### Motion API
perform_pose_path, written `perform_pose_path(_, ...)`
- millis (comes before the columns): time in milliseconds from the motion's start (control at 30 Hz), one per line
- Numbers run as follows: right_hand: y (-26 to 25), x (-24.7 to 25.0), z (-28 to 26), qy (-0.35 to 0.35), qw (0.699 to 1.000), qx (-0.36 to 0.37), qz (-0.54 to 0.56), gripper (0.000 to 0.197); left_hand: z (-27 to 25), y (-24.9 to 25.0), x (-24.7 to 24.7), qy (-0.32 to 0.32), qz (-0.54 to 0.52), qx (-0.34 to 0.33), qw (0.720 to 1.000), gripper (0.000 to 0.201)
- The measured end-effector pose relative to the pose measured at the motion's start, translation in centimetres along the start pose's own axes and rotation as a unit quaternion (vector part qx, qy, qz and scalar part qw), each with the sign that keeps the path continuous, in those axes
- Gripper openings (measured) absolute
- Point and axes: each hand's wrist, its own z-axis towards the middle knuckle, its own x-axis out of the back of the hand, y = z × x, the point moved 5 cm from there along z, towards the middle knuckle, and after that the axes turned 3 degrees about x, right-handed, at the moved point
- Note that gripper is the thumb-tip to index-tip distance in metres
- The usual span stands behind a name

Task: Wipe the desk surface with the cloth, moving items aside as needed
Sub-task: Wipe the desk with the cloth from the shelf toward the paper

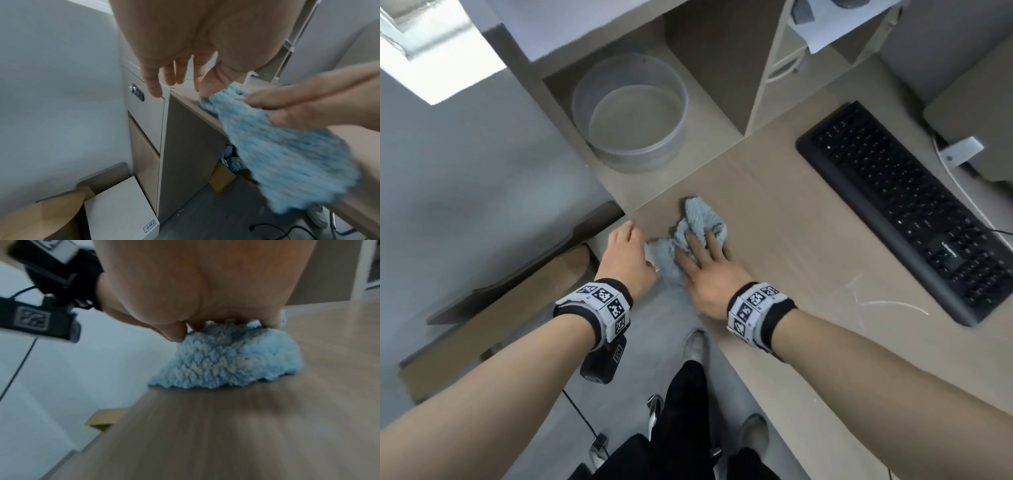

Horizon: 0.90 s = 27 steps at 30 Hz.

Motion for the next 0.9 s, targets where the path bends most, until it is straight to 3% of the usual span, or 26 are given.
perform_pose_path(100,3.8,-2.6,-5.8,0.003,0.999,-0.029,0.014,0.06,-1.6,2.0,-1.1,0.008,0.026,-0.02,0.999,0.06)
perform_pose_path(267,10.4,-6.1,-15.8,0.0,0.986,-0.167,0.022,0.061,-4.1,6.4,-4.6,-0.014,0.066,-0.053,0.996,0.065)
perform_pose_path(400,15.3,-7.4,-22.2,0.011,0.956,-0.285,0.065,0.061,-5.4,8.9,-7.2,-0.043,0.081,-0.056,0.994,0.067)
perform_pose_path(500,18.1,-7.5,-25.1,0.029,0.925,-0.359,0.117,0.061,-6.0,9.3,-9.1,-0.068,0.108,-0.051,0.991,0.068)
perform_pose_path(600,18.9,-7.3,-24.4,0.036,0.908,-0.395,0.132,0.062,-6.0,9.4,-9.5,-0.06,0.13,-0.054,0.988,0.069)
perform_pose_path(700,17.6,-6.0,-20.9,0.041,0.915,-0.378,0.139,0.066,-5.6,9.5,-8.8,-0.079,0.156,-0.057,0.983,0.069)
perform_pose_path(800,14.8,-5.1,-18.1,0.036,0.957,-0.26,0.124,0.067,-5.1,10.0,-8.1,-0.102,0.182,-0.06,0.976,0.067)
perform_pose_path(900,14.9,-6.6,-20.7,0.038,0.961,-0.248,0.12,0.063,-5.3,10.3,-8.0,-0.121,0.203,-0.055,0.97,0.064)
